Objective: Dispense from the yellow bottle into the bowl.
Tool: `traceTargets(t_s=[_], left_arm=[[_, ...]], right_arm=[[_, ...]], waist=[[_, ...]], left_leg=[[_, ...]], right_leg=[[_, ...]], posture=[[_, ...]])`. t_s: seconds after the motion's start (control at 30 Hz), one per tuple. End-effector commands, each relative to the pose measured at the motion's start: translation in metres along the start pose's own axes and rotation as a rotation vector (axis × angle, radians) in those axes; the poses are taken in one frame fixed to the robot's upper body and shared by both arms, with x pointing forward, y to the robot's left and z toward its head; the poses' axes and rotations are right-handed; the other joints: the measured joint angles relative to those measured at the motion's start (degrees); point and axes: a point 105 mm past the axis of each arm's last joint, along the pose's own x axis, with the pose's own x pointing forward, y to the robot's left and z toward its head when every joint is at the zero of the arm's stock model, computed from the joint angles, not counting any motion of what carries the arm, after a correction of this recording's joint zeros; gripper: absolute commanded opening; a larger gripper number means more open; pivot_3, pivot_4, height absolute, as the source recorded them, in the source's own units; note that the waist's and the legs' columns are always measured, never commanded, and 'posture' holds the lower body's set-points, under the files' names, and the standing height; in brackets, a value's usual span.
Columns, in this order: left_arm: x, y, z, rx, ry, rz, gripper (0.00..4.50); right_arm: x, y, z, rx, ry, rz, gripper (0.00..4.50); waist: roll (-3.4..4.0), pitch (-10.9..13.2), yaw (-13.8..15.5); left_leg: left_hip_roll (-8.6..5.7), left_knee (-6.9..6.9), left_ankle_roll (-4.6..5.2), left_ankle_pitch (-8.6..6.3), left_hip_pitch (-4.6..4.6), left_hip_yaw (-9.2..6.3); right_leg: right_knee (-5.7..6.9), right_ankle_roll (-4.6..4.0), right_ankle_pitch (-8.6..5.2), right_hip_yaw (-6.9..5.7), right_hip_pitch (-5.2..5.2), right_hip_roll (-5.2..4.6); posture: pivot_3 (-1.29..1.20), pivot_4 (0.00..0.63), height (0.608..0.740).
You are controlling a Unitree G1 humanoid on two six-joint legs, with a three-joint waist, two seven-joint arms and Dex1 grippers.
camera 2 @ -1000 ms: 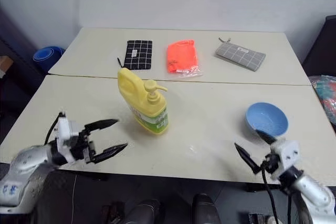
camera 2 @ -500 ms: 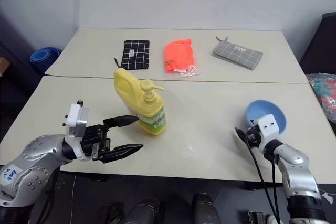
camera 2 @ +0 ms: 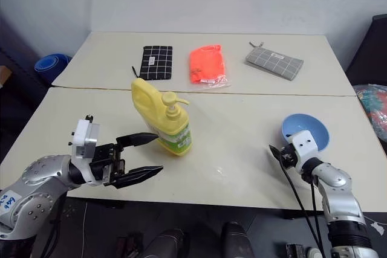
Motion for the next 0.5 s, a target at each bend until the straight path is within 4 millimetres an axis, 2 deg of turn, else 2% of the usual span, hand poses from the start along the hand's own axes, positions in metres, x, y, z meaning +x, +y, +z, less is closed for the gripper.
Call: traceTargets(t_s=[0.03, 0.07, 0.13, 0.17, 0.3, 0.43, 0.5], left_arm=[[0.0, -0.002, 0.009, 0.051, -0.022, -0.01, 4.5], [0.0, -0.002, 0.009, 0.051, -0.022, -0.009, 4.5], [0.0, -0.002, 0.008, 0.051, -0.022, -0.008, 4.5], [0.0, -0.002, 0.008, 0.051, -0.022, -0.008, 4.5], [0.0, -0.002, 0.007, 0.05, -0.022, -0.006, 4.5], [0.0, -0.002, 0.006, 0.051, -0.02, -0.007, 4.5], [0.0, -0.001, 0.006, 0.053, -0.021, -0.007, 4.5]], right_arm=[[-0.002, -0.003, 0.018, 0.042, -0.038, 0.023, 3.6], [-0.002, -0.002, 0.016, 0.054, -0.021, 0.038, 3.97], [-0.003, -0.004, 0.019, 0.008, -0.024, 0.024, 4.43], [-0.004, -0.007, 0.022, -0.013, -0.04, 0.006, 4.47], [-0.007, -0.018, 0.029, -0.017, -0.053, -0.041, 4.47], [-0.007, -0.023, 0.027, -0.027, -0.036, -0.047, 4.47], [-0.005, -0.023, 0.024, -0.028, -0.03, -0.049, 4.09]], waist=[[0.0, 0.0, 0.0], [0.0, 0.0, 0.0], [0.0, 0.0, 0.0], [0.0, 0.0, 0.0], [0.0, 0.0, 0.1], [0.0, 0.0, 0.1], [0.0, 0.0, 0.0]], left_leg=[[0.01, 0.0, 0.0, 0.0, 0.0, 0.0], [0.01, 0.0, 0.0, 0.0, 0.0, 0.0], [0.02, 0.0, 0.0, 0.0, 0.0, 0.0], [0.02, 0.0, 0.0, 0.0, 0.0, 0.0], [0.02, 0.0, -0.01, -0.01, 0.0, 0.01], [0.01, 0.01, -0.01, -0.01, 0.0, 0.02], [0.02, 0.0, -0.01, -0.01, 0.0, 0.02]], right_leg=[[0.0, 0.0, 0.0, 0.0, 0.0, 0.0], [0.0, 0.0, 0.0, 0.0, 0.0, 0.0], [0.0, 0.0, 0.0, 0.01, 0.0, 0.0], [0.0, 0.0, 0.0, 0.0, 0.0, 0.0], [-0.01, 0.0, 0.0, 0.01, 0.0, 0.0], [-0.01, 0.0, 0.0, 0.01, 0.0, 0.0], [0.0, 0.0, 0.0, 0.01, 0.0, 0.01]], posture=[[0.0, 0.15, 0.74], [0.0, 0.15, 0.74], [0.0, 0.15, 0.74], [0.0, 0.15, 0.74], [0.0, 0.15, 0.74], [0.0, 0.15, 0.74], [0.0, 0.15, 0.74]])
